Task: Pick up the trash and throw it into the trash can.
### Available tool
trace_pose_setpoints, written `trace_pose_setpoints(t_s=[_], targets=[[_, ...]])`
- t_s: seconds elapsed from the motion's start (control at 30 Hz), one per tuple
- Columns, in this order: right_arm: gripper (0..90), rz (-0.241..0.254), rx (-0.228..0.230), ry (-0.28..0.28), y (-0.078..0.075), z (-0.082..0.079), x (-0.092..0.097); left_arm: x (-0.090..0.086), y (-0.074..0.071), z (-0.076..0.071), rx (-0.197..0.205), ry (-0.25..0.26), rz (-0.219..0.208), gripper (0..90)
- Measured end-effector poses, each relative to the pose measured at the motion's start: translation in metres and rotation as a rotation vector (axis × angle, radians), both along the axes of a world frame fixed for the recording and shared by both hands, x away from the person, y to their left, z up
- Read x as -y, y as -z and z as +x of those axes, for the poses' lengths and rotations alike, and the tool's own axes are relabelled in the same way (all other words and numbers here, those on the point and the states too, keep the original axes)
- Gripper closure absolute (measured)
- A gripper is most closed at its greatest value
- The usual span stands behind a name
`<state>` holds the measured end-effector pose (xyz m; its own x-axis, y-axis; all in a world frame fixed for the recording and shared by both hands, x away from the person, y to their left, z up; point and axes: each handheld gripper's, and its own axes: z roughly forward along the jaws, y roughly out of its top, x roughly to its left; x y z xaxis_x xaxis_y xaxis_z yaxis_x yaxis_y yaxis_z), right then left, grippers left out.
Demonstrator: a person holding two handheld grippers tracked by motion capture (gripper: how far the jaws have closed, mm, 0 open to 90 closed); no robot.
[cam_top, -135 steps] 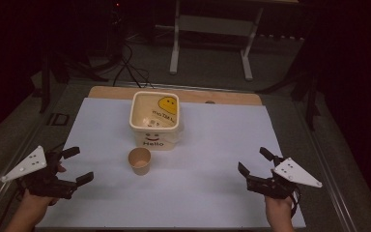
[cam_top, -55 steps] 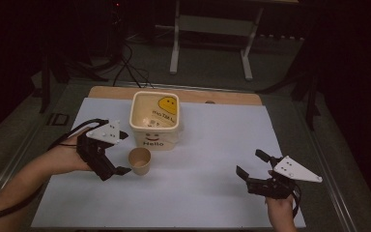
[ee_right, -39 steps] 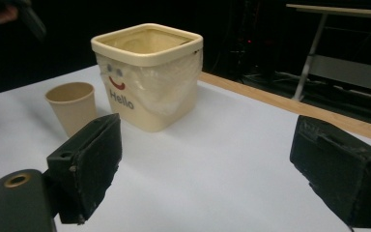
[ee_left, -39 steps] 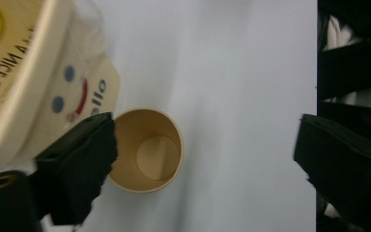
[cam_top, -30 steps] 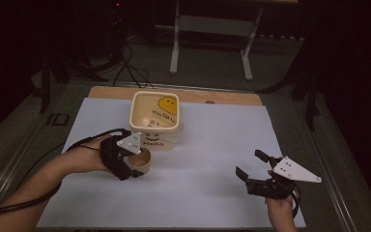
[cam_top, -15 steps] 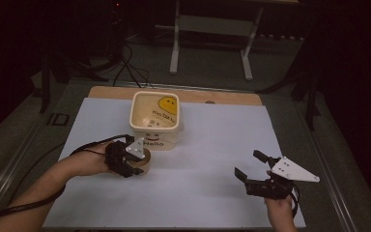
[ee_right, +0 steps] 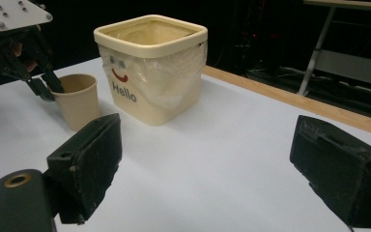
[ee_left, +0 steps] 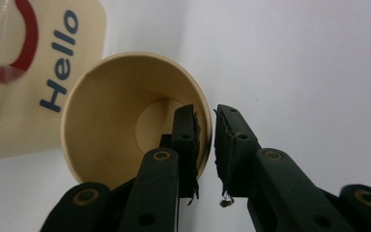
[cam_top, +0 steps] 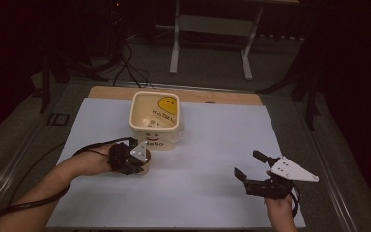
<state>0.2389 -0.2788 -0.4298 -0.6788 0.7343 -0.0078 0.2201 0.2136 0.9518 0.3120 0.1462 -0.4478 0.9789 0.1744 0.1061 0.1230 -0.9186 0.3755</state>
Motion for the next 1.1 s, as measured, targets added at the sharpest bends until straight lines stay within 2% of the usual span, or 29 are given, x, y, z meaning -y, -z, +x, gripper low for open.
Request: trace_pose_setpoints(t_s=[0.07, 0.3, 0.37, 0.4, 0.43, 0.47, 0.5, 0.53, 0.67, 0.83, 1.1], targets=[[11.2, -0.001, 0.002, 0.001, 0.0, 0.0, 0.0, 0.001, 0.001, 0.0, 0.0, 0.009, 0.003, 85.2], [11.2, -0.003, -0.003, 0.005, 0.0, 0.0, 0.001, 0.001, 0.0, 0.0, 0.026, 0.021, -0.003, 87.7], [11.2, -0.001, -0.001, 0.006, 0.0, 0.0, 0.001, 0.0, -0.003, 0.0, 0.038, 0.02, -0.009, 88.1], [11.2, -0.001, -0.001, 0.005, 0.0, 0.0, 0.001, -0.001, -0.005, -0.001, 0.068, 0.033, -0.012, 88.1], [11.2, -0.001, -0.001, 0.005, 0.0, 0.0, 0.001, -0.001, -0.005, -0.001, 0.068, 0.033, -0.012, 88.4], [11.2, -0.001, -0.001, 0.005, 0.0, 0.0, 0.001, -0.002, -0.006, -0.002, 0.05, 0.041, -0.019, 88.4], [11.2, 0.002, -0.003, 0.004, 0.0, 0.0, 0.001, -0.002, -0.007, -0.003, 0.066, 0.054, -0.019, 88.4], [11.2, 0.002, -0.003, 0.005, 0.0, 0.0, 0.001, -0.003, -0.009, -0.006, 0.056, 0.082, -0.021, 88.8], [11.2, 0.004, -0.001, 0.004, 0.0, 0.0, 0.0, -0.003, -0.013, -0.01, 0.056, 0.112, -0.01, 88.9], [11.2, 0.003, 0.0, 0.005, 0.0, 0.0, 0.0, -0.004, -0.02, -0.013, 0.045, 0.123, -0.023, 89.0], [11.2, 0.004, -0.004, 0.004, 0.0, 0.001, -0.001, -0.007, -0.041, -0.02, 0.04, 0.132, -0.059, 89.0]])
